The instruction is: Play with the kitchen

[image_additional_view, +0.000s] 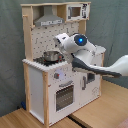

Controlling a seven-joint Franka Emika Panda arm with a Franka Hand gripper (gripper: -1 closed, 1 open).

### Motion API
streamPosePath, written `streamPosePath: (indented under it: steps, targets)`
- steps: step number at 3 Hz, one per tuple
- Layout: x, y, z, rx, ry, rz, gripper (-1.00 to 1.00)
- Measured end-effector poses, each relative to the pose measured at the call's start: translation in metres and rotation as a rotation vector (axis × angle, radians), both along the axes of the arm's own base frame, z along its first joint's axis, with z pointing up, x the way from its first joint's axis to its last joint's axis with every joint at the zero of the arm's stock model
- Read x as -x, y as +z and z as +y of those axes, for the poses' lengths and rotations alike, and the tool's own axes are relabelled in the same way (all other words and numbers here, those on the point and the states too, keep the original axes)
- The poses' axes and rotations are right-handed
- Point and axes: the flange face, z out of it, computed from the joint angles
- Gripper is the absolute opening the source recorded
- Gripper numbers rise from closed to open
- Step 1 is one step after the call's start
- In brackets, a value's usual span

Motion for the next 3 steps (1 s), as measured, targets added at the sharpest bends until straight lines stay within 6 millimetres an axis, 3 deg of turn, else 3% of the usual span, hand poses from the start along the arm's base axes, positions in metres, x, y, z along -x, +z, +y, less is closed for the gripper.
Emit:
streamPosePath:
  steps: [3]
  targets:
    - [-0.025,0.016,-0.016,-0.198,-0.107,0.206,1.0]
